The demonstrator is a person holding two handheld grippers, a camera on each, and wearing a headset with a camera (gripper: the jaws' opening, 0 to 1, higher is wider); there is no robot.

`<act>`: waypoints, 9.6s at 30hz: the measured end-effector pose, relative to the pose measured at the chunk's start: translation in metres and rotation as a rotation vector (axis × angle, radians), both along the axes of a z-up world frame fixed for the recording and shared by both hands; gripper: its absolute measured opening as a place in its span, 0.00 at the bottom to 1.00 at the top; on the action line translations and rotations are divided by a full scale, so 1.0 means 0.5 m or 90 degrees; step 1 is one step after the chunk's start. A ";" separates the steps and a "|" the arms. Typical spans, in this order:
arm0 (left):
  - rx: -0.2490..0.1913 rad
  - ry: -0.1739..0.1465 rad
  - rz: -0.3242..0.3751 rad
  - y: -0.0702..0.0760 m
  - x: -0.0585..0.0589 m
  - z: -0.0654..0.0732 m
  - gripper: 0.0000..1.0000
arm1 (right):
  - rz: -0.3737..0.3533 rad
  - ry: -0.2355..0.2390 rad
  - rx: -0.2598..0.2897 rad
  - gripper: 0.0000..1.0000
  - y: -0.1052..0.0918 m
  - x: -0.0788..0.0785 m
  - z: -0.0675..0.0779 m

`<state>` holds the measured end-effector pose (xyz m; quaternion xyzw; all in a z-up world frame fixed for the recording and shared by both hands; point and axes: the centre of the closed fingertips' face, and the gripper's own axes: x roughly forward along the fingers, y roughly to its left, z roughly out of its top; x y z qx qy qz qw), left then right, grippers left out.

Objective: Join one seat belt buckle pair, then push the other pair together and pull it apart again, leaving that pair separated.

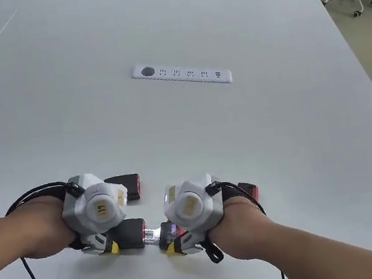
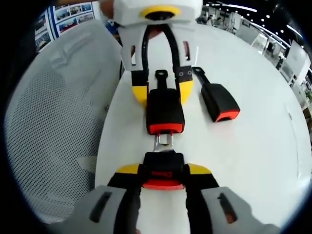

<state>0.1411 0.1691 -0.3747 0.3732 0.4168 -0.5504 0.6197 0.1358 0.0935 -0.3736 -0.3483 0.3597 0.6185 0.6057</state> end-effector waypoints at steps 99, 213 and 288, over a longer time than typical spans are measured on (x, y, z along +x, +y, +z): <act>-0.040 -0.036 0.102 0.011 0.035 0.079 0.33 | -0.089 -0.021 0.069 0.37 -0.032 0.030 0.060; 0.028 -0.004 -0.027 0.022 0.183 0.000 0.32 | 0.020 -0.029 -0.032 0.34 -0.009 0.189 0.002; 0.020 -0.010 -0.038 0.008 0.173 0.016 0.33 | -0.070 -0.031 -0.072 0.36 -0.297 0.171 -0.001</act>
